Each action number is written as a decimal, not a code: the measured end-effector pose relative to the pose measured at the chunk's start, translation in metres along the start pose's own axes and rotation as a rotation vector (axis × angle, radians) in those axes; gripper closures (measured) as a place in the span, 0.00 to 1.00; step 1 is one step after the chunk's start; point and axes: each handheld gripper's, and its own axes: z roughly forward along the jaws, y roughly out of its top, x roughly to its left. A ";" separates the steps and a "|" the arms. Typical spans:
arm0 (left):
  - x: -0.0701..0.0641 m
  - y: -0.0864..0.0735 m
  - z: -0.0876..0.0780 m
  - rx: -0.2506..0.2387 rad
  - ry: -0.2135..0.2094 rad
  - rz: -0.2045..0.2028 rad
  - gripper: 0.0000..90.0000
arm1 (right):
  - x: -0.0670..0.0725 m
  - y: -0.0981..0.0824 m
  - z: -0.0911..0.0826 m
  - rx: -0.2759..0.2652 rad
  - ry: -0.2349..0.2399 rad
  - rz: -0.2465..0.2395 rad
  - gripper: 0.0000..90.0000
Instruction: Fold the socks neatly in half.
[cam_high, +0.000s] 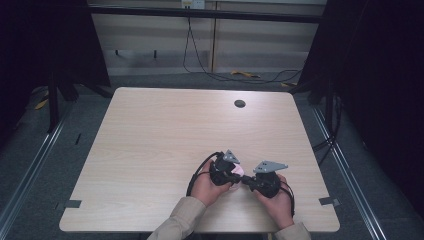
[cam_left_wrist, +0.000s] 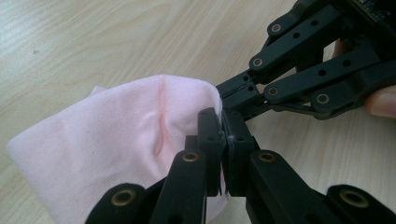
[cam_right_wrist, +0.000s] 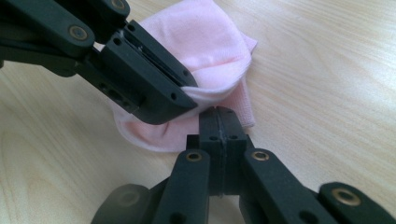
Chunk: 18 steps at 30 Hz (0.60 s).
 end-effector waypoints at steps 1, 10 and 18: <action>0.000 0.000 0.001 -0.004 0.002 -0.001 0.97 | 0.000 0.000 0.000 -0.001 0.000 0.001 1.00; 0.000 -0.004 0.004 -0.004 -0.001 -0.013 0.97 | -0.003 -0.002 -0.003 -0.002 -0.011 0.019 0.98; -0.002 -0.004 0.004 -0.001 -0.004 -0.006 0.94 | -0.006 -0.003 -0.009 -0.016 -0.026 0.023 0.97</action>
